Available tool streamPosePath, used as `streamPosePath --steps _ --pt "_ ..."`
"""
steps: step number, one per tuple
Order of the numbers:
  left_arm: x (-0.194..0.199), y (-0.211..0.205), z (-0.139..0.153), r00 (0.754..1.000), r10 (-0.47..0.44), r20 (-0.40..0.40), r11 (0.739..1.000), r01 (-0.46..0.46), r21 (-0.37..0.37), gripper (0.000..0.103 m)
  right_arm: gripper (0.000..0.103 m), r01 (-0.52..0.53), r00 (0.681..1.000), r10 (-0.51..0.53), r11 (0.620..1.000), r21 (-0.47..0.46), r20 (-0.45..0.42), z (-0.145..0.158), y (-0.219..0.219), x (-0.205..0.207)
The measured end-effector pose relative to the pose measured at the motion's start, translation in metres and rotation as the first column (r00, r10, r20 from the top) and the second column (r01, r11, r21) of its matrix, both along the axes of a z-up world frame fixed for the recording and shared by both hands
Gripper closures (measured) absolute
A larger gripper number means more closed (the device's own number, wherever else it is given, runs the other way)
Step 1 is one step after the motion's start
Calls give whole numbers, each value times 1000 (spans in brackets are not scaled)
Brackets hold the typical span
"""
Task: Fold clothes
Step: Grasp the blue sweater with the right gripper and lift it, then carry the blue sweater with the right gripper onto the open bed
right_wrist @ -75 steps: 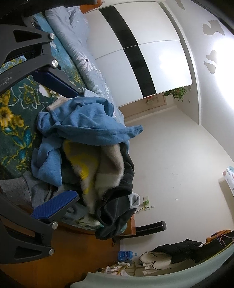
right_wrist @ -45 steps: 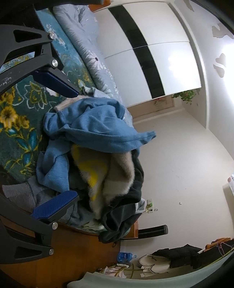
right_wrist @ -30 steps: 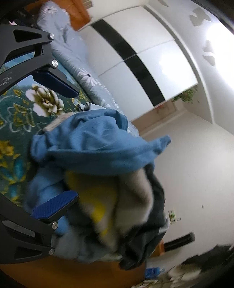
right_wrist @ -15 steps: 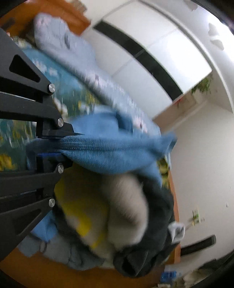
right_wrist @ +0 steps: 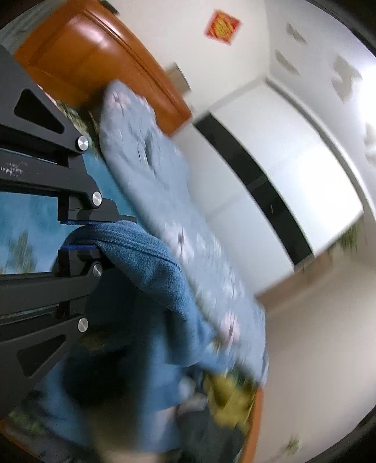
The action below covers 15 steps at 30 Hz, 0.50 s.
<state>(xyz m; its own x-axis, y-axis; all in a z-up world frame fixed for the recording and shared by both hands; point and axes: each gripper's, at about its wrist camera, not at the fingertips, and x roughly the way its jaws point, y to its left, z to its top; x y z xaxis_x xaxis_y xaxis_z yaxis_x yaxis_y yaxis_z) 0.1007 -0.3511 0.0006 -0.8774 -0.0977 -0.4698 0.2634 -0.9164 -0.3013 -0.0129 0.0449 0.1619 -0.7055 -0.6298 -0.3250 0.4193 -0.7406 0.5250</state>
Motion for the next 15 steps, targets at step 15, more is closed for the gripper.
streamPosePath --steps 15 --pt "112 -111 33 945 322 -58 938 -327 -117 0 93 -388 910 373 920 -52 -182 71 -176 10"
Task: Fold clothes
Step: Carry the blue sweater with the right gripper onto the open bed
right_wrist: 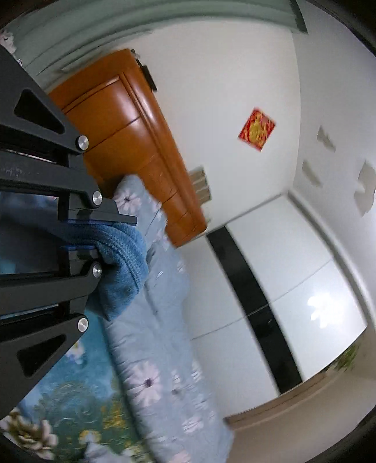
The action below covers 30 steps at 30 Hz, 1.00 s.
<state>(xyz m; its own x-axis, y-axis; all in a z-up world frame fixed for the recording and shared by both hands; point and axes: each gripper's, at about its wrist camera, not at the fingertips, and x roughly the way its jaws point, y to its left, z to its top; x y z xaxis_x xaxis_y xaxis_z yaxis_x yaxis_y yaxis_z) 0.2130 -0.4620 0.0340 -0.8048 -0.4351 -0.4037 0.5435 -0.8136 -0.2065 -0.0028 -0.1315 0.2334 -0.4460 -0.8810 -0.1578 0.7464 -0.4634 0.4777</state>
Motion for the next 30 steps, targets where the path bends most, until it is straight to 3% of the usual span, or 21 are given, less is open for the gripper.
streamPosePath --steps 3,5,7,9,11,12,14,16,18,19,22,24,26,27,30 --pt "-5 -1 -15 998 -5 63 1000 6 -10 0 93 85 983 -101 990 110 152 -69 20 -35" --pt "-15 1 -27 994 -43 105 999 42 11 0 93 170 942 -226 958 230 246 -126 45 -62" --pt "-27 8 -36 986 -88 145 996 85 28 0 93 260 877 -377 894 366 297 -172 73 -87" --pt "-39 15 -41 978 -124 166 992 120 36 0 93 329 778 -520 815 477 353 -216 104 -109" --pt "-49 22 -46 972 -161 168 986 153 58 0 93 347 699 -573 795 498 428 -248 141 -119" --pt "-55 23 -50 969 -175 172 983 164 76 0 91 346 679 -582 792 503 449 -259 153 -120" --pt "-68 25 -61 963 -186 194 979 166 114 0 90 319 687 -573 790 523 447 -264 154 -116" --pt "-79 27 -74 957 -179 228 978 147 150 0 77 292 709 -561 785 547 427 -266 151 -110" --pt "-88 28 -86 948 -184 261 973 139 182 0 48 289 747 -563 755 589 355 -257 147 -92" --pt "-91 29 -93 942 -191 277 971 141 192 0 44 290 770 -565 723 627 296 -252 143 -81" --pt "-98 35 -108 927 -199 318 969 139 203 0 42 343 814 -576 582 737 76 -242 134 -38" --pt "-103 39 -117 917 -206 342 968 141 206 0 42 307 868 -494 608 732 47 -236 112 -16" --pt "-107 43 -122 906 -218 363 967 150 207 0 42 181 940 -334 669 721 74 -240 68 -1" --pt "-109 44 -123 901 -224 373 966 154 209 0 41 119 965 -252 680 723 78 -243 43 6" --pt "-107 42 -129 889 -241 390 958 153 244 0 39 -25 998 -26 644 765 54 -265 -27 29"
